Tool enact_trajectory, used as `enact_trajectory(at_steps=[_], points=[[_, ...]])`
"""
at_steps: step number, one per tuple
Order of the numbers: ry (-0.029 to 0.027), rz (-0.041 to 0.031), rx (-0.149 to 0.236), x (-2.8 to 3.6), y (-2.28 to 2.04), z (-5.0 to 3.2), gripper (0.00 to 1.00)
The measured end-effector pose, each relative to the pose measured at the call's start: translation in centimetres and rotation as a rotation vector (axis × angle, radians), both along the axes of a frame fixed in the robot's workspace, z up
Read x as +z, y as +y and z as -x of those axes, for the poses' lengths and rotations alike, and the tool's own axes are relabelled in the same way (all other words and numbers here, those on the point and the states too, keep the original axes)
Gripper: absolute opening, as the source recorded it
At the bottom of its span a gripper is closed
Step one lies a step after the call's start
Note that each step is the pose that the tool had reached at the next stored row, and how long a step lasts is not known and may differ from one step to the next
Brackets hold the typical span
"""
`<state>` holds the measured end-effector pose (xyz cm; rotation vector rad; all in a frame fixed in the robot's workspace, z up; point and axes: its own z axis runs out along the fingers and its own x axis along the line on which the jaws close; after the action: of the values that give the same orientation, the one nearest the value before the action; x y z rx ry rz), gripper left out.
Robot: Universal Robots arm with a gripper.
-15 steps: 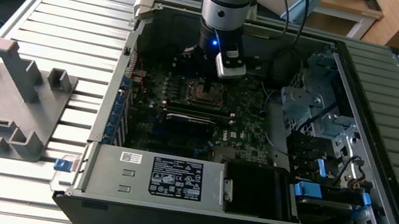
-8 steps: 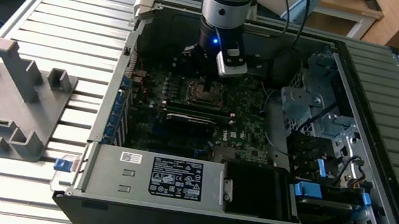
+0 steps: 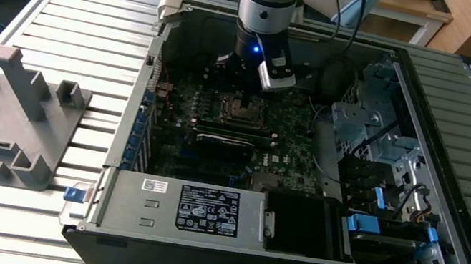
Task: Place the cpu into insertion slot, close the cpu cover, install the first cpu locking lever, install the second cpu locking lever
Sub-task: 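Install the first cpu locking lever, then install the second cpu locking lever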
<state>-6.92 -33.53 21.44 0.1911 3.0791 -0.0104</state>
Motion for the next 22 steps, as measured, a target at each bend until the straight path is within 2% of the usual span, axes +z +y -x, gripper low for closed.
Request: enact_trajectory(at_steps=[5,6,7,8,12,22], points=[[0.0000,-0.0001,0.003,0.00,0.00,0.00,0.11],[0.0001,-0.0018,0.003,0.01,-0.01,0.00,0.11],[-0.0001,-0.0096,0.003,0.00,-0.01,0.00,0.11],[0.0000,-0.0128,0.003,0.01,-0.01,0.00,0.11],[-0.0002,-0.0188,0.003,0.00,-0.04,0.01,0.11],[-0.0001,-0.0190,0.003,-0.14,-0.10,0.04,0.11]])
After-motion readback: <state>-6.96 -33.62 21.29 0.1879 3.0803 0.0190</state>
